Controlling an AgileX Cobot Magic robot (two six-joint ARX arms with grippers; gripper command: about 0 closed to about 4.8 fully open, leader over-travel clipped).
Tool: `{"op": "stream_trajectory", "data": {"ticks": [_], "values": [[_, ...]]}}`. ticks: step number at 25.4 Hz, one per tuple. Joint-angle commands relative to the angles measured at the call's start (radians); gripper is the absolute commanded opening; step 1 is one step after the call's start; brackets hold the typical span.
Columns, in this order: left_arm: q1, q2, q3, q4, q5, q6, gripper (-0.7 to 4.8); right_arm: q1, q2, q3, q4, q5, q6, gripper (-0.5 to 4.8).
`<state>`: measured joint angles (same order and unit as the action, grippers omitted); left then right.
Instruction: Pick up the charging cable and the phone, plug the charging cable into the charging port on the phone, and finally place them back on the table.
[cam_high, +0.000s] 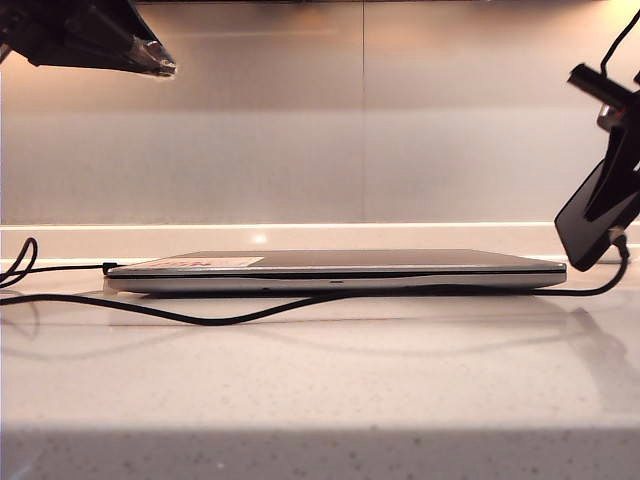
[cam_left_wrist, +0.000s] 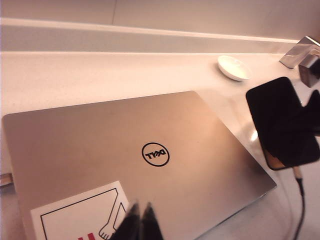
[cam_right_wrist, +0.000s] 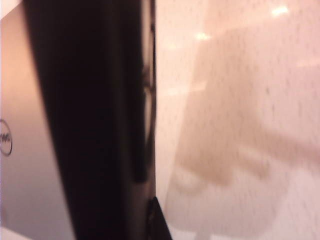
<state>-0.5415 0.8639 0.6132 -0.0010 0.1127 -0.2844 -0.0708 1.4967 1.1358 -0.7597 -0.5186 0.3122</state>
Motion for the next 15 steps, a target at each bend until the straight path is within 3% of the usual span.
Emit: {"op": "stream_trajectory", "data": {"ticks": [1,12,15], "values": [[0.0,-0.002,0.005,0.007,0.004,0.005,-0.06,-0.001,0.044,0.046,0.023,-0.011,-0.016,-0.06],[0.0,-0.002,0.005,0.006,0.004,0.005,-0.06,-0.001,0.17,0.129,-0.064,0.01,-0.116,-0.03],[0.0,-0.002,0.005,0.006,0.004,0.005,-0.06,-0.002,0.17,0.129,-0.068,0.029,-0.131,1.05]]}}
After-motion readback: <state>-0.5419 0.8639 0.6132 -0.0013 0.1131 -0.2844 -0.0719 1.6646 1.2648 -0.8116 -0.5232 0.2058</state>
